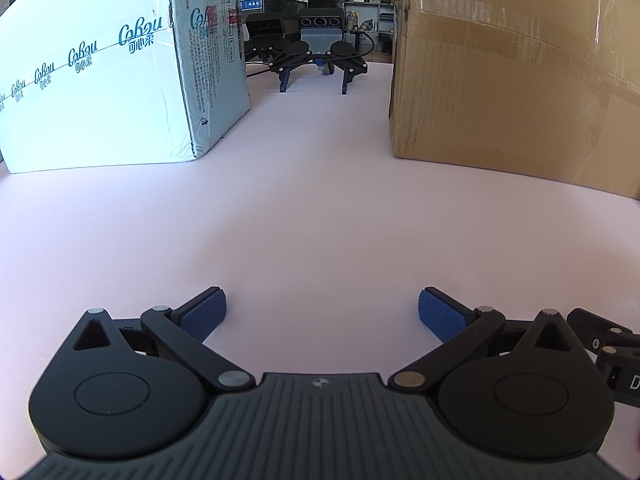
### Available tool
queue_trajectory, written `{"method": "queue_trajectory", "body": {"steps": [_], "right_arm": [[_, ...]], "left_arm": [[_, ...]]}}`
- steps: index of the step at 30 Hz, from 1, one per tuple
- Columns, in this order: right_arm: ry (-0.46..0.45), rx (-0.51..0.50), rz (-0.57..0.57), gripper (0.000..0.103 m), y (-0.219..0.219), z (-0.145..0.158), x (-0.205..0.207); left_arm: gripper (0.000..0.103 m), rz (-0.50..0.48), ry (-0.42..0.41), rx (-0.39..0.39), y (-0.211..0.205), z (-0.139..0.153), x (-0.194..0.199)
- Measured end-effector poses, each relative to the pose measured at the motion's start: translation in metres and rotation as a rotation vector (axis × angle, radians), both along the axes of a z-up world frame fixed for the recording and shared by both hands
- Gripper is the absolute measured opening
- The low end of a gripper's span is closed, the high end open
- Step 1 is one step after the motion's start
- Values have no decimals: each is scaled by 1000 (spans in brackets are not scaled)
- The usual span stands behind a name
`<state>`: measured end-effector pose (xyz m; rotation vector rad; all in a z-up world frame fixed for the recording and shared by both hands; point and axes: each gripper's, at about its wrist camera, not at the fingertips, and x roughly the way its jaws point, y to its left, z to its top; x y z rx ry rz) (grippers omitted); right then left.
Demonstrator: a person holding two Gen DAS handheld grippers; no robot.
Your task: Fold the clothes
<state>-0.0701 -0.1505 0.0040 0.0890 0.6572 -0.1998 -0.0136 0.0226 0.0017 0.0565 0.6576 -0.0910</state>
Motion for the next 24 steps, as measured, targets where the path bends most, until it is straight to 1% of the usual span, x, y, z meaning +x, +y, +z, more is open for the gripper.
{"method": "queue_trajectory", "body": {"steps": [24], "right_arm": [[0, -1, -1, 103, 1, 0, 1]], "left_arm": [[103, -1, 0, 4, 2, 0, 2]]}}
